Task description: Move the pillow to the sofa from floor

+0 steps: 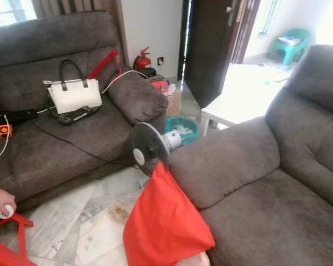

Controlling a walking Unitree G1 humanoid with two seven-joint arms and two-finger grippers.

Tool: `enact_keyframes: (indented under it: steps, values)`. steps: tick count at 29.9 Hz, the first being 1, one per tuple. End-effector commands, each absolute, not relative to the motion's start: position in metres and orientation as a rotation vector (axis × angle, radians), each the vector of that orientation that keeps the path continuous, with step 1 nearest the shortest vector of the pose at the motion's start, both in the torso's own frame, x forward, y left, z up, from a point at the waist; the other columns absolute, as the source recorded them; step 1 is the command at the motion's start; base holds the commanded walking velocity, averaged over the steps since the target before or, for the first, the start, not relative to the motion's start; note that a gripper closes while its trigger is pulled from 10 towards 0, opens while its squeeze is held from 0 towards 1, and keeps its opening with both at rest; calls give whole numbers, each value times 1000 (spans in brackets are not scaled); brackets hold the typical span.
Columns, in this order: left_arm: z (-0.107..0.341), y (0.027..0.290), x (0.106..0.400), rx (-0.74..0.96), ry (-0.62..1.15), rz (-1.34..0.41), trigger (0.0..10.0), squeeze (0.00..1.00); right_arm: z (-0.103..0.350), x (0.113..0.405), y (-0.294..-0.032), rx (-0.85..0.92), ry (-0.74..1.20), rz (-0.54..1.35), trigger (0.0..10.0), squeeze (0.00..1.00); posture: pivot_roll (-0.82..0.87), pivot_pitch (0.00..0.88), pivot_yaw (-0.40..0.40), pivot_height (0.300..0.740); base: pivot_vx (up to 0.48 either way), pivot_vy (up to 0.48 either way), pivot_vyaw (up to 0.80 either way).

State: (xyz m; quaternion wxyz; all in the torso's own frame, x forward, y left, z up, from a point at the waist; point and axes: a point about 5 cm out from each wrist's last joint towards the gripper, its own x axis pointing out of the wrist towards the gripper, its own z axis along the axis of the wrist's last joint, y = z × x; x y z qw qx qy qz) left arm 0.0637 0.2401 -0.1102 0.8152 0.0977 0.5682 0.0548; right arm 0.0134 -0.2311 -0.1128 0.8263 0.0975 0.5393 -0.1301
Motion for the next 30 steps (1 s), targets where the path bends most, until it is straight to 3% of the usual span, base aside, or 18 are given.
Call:
enact_keyframes:
  steps: [1, 10, 24, 30]
  values:
    - [-110, 240, 65, 200, 1205, 123, 10000, 0, -112, 17, -233, 211, 1133, -289, 10000, 0, 90, 3, -12, 740, 0, 0, 0]
    - [-110, 241, 65, 198, 1202, 123, 10000, 0, -112, 18, -233, 202, 1128, -278, 10000, 0, 90, 3, -11, 740, 0, 0, 0]
    - [-110, 241, 64, 199, 1205, 123, 10000, 0, -112, 18, -233, 203, 1128, -281, 10000, 0, 92, 5, -10, 740, 0, 0, 800]
    - [-110, 241, 65, 199, 1203, 121, 10000, 0, -112, 17, -232, 212, 1125, -294, 10000, 0, 92, 5, -10, 740, 0, 0, 95]
